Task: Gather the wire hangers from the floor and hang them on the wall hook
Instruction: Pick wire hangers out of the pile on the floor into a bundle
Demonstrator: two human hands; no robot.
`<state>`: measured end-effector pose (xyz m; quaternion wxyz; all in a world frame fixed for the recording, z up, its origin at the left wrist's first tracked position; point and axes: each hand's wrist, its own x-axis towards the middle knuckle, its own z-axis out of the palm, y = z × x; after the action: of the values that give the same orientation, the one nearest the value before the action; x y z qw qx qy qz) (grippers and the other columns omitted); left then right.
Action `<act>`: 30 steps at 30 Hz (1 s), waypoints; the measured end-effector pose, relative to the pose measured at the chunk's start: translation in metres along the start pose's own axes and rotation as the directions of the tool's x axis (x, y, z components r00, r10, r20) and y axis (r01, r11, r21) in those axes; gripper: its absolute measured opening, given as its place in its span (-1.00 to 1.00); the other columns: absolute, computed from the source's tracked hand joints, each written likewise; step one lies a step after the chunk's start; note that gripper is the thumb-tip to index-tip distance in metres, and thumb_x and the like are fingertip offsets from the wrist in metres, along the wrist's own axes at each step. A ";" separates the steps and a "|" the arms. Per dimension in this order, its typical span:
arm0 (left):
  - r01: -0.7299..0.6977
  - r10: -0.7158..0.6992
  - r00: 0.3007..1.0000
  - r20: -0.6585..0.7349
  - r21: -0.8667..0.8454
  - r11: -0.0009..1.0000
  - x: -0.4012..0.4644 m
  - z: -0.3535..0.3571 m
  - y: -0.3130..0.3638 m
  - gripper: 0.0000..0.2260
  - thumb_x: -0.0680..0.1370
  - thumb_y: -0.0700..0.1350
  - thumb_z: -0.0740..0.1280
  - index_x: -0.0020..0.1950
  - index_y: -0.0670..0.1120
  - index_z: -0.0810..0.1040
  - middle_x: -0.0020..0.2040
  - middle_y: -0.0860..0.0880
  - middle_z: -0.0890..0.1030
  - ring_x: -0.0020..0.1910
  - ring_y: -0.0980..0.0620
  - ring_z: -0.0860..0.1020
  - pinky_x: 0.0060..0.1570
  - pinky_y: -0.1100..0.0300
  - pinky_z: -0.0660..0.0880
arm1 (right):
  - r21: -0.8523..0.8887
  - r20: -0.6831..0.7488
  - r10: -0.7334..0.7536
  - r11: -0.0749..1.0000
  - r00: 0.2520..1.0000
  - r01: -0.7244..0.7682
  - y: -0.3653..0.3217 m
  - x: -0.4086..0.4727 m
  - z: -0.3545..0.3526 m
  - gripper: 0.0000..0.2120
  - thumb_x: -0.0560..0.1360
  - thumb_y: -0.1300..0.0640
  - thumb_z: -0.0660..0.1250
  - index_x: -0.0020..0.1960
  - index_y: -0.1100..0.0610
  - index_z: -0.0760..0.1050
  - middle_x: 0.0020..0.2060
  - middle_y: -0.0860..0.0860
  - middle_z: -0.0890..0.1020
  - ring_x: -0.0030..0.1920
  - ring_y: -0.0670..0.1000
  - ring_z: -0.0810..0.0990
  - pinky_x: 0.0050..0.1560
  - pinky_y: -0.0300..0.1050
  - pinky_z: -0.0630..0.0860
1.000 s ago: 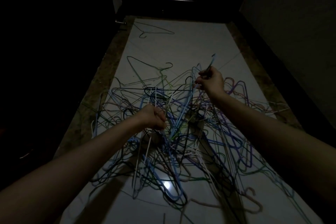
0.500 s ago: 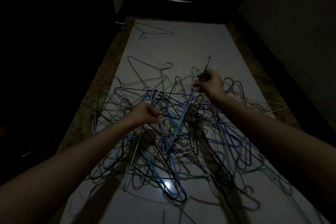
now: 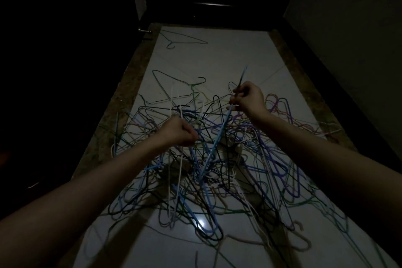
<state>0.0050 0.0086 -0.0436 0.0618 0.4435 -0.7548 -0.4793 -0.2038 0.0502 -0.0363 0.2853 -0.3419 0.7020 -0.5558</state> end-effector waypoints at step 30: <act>0.176 -0.160 0.965 0.209 -0.060 0.983 0.001 0.011 -0.006 -0.87 0.44 -0.37 0.40 -0.26 -0.22 0.51 -0.34 -0.07 0.52 -0.50 0.18 0.52 -0.48 0.41 0.44 | -0.047 -0.061 0.004 0.999 0.998 -0.007 0.010 -0.009 0.001 -0.81 0.51 0.48 0.15 -0.07 0.22 0.31 -0.24 0.07 0.44 -0.20 0.08 0.53 -0.35 -0.14 0.56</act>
<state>0.0025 0.0145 -0.0548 -0.0391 0.4519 -0.6976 -0.5546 -0.1993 0.0582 -0.0460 0.2571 -0.3294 0.7241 -0.5486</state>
